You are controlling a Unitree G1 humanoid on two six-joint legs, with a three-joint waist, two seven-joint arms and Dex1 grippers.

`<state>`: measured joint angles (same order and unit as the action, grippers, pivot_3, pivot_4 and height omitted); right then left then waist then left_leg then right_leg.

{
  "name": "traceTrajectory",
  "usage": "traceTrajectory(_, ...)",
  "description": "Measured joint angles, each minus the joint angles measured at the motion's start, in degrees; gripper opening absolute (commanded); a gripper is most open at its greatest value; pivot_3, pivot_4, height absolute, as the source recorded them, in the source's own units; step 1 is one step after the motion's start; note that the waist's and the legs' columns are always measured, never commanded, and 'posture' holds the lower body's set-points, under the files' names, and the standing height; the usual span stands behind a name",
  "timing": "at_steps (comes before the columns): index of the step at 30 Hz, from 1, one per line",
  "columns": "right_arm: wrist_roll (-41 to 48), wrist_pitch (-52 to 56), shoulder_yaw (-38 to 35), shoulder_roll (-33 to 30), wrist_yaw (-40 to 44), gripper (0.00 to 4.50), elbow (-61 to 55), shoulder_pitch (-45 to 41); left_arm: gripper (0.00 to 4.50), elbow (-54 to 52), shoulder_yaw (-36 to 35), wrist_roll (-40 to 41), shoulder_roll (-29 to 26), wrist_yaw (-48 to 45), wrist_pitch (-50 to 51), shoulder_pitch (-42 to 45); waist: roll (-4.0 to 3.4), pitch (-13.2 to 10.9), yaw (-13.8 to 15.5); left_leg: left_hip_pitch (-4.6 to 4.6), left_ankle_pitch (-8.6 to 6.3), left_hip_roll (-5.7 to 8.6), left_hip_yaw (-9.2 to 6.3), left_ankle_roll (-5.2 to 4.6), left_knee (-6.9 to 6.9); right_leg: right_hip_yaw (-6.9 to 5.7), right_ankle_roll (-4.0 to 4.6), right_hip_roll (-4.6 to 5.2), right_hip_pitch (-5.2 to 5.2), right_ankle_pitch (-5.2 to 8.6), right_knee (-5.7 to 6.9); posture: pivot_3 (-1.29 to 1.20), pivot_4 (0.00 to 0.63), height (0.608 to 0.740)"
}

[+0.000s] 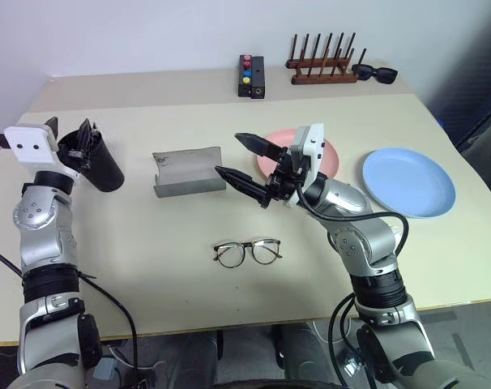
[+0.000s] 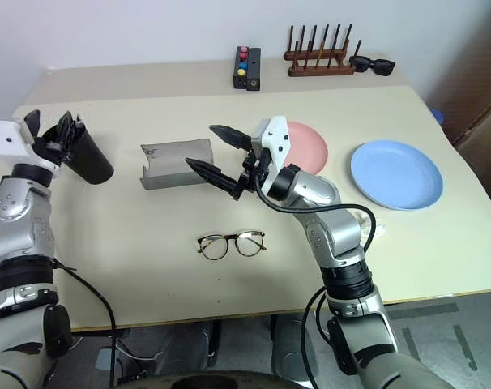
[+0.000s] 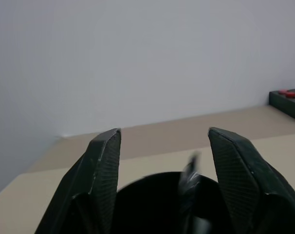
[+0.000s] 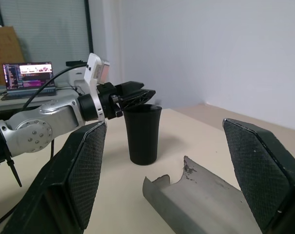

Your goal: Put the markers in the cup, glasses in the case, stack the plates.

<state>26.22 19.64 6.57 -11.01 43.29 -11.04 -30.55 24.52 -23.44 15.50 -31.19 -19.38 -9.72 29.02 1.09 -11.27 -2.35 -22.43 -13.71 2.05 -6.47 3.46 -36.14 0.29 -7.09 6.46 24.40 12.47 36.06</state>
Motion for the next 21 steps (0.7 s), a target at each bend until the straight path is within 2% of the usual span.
traceTrajectory(6,0.0,0.0,0.0,-0.1,0.0,3.90,0.0,0.0,2.58,-0.6,0.0,0.3,0.4,0.2,0.2,0.0,0.00,0.0,0.0,0.00,0.00,0.00,0.00,0.00,0.00,0.00,0.00,0.00,0.00,0.00,0.00,0.00,0.150,0.734)
traceTrajectory(11,0.0,0.0,0.0,-0.3,0.1,3.90,0.0,0.0,2.58,-5.6,0.1,4.7,0.5,-2.6,3.9,1.1,0.00,0.0,0.1,-0.01,0.00,0.00,0.00,0.00,-0.02,0.00,0.00,0.00,0.00,0.00,0.00,0.00,0.150,0.734)
traceTrajectory(14,-0.2,0.0,-0.2,-1.4,0.3,3.90,0.0,0.0,3.47,-10.4,2.2,9.3,-1.5,-9.6,10.4,1.2,0.00,0.0,0.1,-0.02,0.00,0.00,0.00,0.00,-0.01,0.00,0.00,0.00,-0.01,0.00,-0.01,0.00,0.150,0.734)
traceTrajectory(16,-0.2,-0.1,-0.5,-2.3,0.4,3.90,0.1,0.0,4.36,-13.5,4.8,11.6,-4.2,-15.8,15.7,1.2,0.00,0.0,-0.1,-0.01,0.00,0.00,0.00,0.00,0.00,0.00,0.01,0.00,-0.01,0.00,0.00,0.00,0.150,0.734)
traceTrajectory(17,-0.2,-0.1,-0.6,-2.7,0.5,3.90,0.1,0.0,4.48,-14.6,6.2,12.4,-5.4,-18.6,18.0,1.2,-0.01,0.0,-0.1,-0.01,0.00,0.00,0.00,0.00,0.01,0.00,0.01,0.00,-0.01,0.01,-0.01,0.00,0.150,0.734)
traceTrajectory(21,-0.3,-0.1,-1.1,-4.3,0.9,3.90,0.1,0.0,4.48,-18.1,14.0,13.3,-12.0,-31.9,26.3,0.3,-0.05,0.0,-0.3,0.02,0.00,-0.01,0.02,0.00,0.07,0.01,0.03,-0.02,0.01,0.02,-0.01,0.00,0.150,0.734)
